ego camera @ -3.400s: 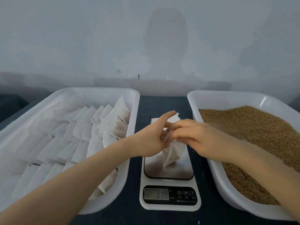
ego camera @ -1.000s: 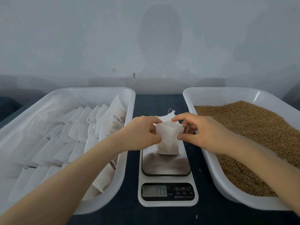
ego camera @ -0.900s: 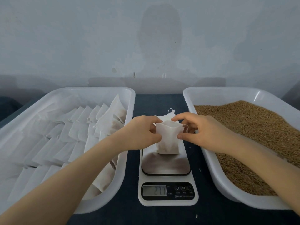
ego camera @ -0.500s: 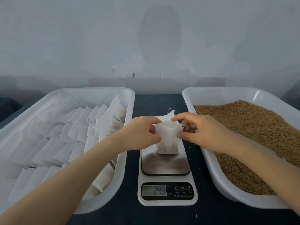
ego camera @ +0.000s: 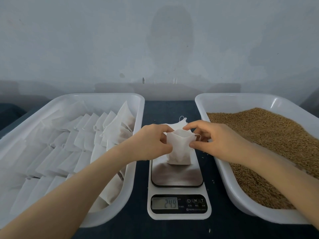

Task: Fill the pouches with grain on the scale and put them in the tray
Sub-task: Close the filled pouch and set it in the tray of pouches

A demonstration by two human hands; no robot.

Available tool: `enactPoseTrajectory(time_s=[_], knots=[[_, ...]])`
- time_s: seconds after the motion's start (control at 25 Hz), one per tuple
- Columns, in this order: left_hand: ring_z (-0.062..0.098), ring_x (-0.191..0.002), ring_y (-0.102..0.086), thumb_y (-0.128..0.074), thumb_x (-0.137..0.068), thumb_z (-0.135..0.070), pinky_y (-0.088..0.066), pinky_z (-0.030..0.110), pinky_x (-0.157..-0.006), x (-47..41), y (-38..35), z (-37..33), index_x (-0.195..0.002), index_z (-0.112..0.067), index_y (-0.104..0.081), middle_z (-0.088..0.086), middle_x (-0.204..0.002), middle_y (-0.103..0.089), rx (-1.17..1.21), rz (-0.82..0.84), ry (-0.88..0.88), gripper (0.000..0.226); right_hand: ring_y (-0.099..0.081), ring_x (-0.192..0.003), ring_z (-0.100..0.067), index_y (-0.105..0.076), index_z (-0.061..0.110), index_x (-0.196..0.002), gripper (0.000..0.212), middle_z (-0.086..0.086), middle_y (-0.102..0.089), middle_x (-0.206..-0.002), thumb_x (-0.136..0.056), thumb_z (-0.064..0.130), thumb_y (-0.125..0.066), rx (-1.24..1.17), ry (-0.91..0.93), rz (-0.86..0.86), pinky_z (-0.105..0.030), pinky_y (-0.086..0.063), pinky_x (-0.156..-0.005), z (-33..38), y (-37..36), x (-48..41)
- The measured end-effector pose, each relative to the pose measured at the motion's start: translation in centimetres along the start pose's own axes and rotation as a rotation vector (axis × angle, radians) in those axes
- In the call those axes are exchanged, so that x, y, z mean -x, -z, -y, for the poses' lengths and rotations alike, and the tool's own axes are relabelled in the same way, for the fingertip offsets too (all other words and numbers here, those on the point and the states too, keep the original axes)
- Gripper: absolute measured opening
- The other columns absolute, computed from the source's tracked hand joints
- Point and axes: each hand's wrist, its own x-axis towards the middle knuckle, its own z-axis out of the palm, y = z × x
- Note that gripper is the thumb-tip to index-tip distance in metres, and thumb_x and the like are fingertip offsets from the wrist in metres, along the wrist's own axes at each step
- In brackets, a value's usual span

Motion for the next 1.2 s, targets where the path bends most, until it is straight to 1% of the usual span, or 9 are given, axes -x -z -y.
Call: enactPoseTrajectory(time_s=[0.16, 0.32, 0.4, 0.52, 0.68, 0.8, 0.92, 1.04, 1.2], knots=[[0.006, -0.089, -0.066, -0.073, -0.078, -0.026, -0.055, 0.028, -0.083, -0.2, -0.2, 0.2, -0.111, -0.027, -0.060, -0.012, -0.097, -0.069, 0.005, 0.001, -0.024, 0.035, -0.062, -0.079, 0.000, -0.060, 0.043, -0.106, 0.029, 0.013, -0.067, -0.087, -0.081, 0.035, -0.071, 0.013, -0.014, 0.005, -0.014, -0.047, -0.070, 0.0, -0.1, 0.1], [-0.001, -0.070, -0.056, -0.078, -0.072, -0.042, -0.040, 0.013, -0.058, -0.2, -0.9, 0.1, -0.094, -0.031, -0.062, -0.015, -0.083, -0.062, -0.082, -0.019, -0.061, 0.030, -0.058, -0.068, -0.003, -0.066, 0.038, -0.085, 0.004, 0.014, -0.064, -0.074, -0.083, 0.041, -0.065, 0.051, 0.005, -0.003, -0.012, -0.042, -0.062, 0.5, -0.4, 0.3], [-0.001, -0.058, -0.051, -0.074, -0.078, -0.039, -0.036, 0.010, -0.050, -0.2, -1.1, 0.1, -0.081, -0.023, -0.064, -0.015, -0.066, -0.057, -0.081, -0.048, -0.079, 0.019, -0.059, -0.064, -0.007, -0.064, 0.037, -0.082, 0.005, 0.015, -0.064, -0.074, -0.085, 0.040, -0.062, 0.039, 0.027, -0.017, -0.016, -0.044, -0.060, 0.6, -0.4, 0.4], [0.006, -0.046, -0.035, -0.064, -0.088, -0.028, -0.029, 0.011, -0.043, -0.4, -1.0, 0.1, -0.057, -0.012, -0.046, -0.012, -0.045, -0.038, -0.025, -0.069, -0.101, 0.039, -0.058, -0.061, -0.012, -0.063, 0.036, -0.082, 0.006, 0.010, -0.064, -0.071, -0.087, 0.037, -0.060, 0.003, 0.050, -0.101, -0.022, -0.044, -0.057, 0.6, -0.4, 0.4], [0.013, -0.047, -0.043, -0.064, -0.088, -0.024, -0.038, 0.016, -0.046, 0.1, 0.0, -0.3, -0.065, 0.001, -0.055, -0.001, -0.052, -0.048, 0.088, -0.106, -0.035, 0.034, -0.064, -0.065, -0.008, -0.062, 0.031, -0.090, 0.006, 0.011, -0.068, -0.073, -0.090, 0.027, -0.058, -0.070, 0.042, -0.177, -0.027, -0.050, -0.062, 0.7, -0.4, 0.0], [0.018, -0.064, -0.071, -0.065, -0.086, -0.017, -0.060, 0.027, -0.065, 0.4, 3.4, -0.1, -0.077, 0.001, -0.068, 0.012, -0.070, -0.071, 0.340, -0.258, 0.050, 0.021, -0.066, -0.066, -0.003, -0.060, 0.032, -0.095, 0.014, 0.015, -0.070, -0.079, -0.092, 0.019, -0.055, -0.133, 0.011, -0.253, -0.028, -0.052, -0.068, 0.8, 0.1, 0.1], [0.027, -0.071, -0.072, -0.064, -0.083, -0.013, -0.058, 0.049, -0.076, -0.3, 9.8, 2.0, -0.079, 0.006, -0.068, 0.018, -0.074, -0.072, 0.334, -0.591, 0.119, 0.020, -0.065, -0.065, -0.004, -0.059, 0.035, -0.097, 0.017, 0.014, -0.070, -0.080, -0.092, 0.020, -0.053, -0.113, -0.028, -0.255, -0.037, -0.056, -0.067, 1.0, 0.3, 0.2], [0.030, -0.072, -0.071, -0.063, -0.082, -0.013, -0.057, 0.042, -0.081, -1.8, 15.8, 6.5, -0.081, 0.011, -0.065, 0.017, -0.072, -0.068, 0.224, -0.840, 0.248, 0.025, -0.065, -0.064, -0.008, -0.059, 0.036, -0.099, 0.017, 0.011, -0.070, -0.078, -0.093, 0.021, -0.053, -0.090, -0.055, -0.237, -0.039, -0.057, -0.065, 1.3, 0.1, 0.0], [0.026, -0.070, -0.055, -0.055, -0.087, -0.010, -0.041, 0.030, -0.068, -4.6, 18.5, 14.3, -0.075, 0.000, -0.062, 0.014, -0.072, -0.056, 0.055, -0.853, 0.524, 0.017, -0.065, -0.063, -0.006, -0.057, 0.038, -0.099, 0.020, 0.014, -0.069, -0.078, -0.093, 0.019, -0.053, -0.078, -0.067, -0.230, -0.031, -0.056, -0.062, 1.2, 0.1, -0.2]])
